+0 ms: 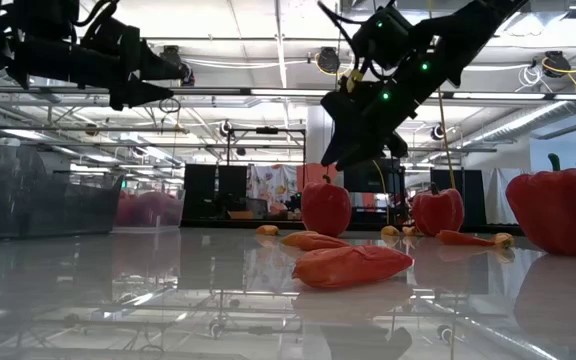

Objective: Sort produce into baskets
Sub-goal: Put the bell pepper into the top gray bin

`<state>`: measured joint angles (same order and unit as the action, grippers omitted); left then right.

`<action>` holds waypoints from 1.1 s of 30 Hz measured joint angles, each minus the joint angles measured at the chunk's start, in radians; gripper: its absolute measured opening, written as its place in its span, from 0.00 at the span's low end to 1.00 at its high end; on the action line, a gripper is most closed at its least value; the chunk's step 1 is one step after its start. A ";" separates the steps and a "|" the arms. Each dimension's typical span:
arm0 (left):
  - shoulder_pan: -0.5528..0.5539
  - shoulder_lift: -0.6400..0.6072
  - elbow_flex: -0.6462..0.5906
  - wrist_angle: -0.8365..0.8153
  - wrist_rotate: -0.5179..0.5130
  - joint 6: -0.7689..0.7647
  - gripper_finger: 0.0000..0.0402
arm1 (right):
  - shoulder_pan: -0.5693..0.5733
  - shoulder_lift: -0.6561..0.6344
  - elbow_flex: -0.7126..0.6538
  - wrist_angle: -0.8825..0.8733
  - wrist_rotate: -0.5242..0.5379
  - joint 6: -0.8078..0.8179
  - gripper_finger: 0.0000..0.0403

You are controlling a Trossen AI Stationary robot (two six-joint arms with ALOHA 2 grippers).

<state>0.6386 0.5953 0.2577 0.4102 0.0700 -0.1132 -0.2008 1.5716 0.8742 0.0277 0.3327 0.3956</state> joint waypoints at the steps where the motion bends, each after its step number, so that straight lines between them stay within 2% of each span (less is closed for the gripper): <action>1: 0.004 0.000 0.000 -0.009 0.000 0.011 0.88 | 0.005 -0.002 0.000 0.011 0.001 -0.006 0.45; 9: 0.034 0.005 0.000 -0.038 -0.003 0.044 0.88 | 0.039 0.024 0.000 0.031 0.005 -0.036 0.46; 16: 0.035 0.005 0.001 -0.035 -0.003 0.042 0.88 | 0.039 0.091 0.000 0.139 0.006 -0.051 0.46; 21: 0.035 0.005 0.001 -0.035 -0.002 0.043 0.88 | 0.038 0.115 0.000 0.133 0.006 -0.047 0.42; 26: 0.035 0.005 0.001 -0.035 -0.001 0.045 0.88 | 0.038 0.114 0.000 0.124 0.006 -0.041 0.30; 31: 0.035 0.005 0.001 -0.035 -0.001 0.047 0.88 | 0.038 0.111 0.000 0.112 0.006 -0.032 0.08; 33: 0.035 0.005 0.001 -0.035 0.000 0.048 0.88 | 0.039 0.110 0.000 0.111 0.006 -0.024 0.03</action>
<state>0.6739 0.6003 0.2584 0.3752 0.0696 -0.0651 -0.1621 1.6815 0.8742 0.1390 0.3387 0.3717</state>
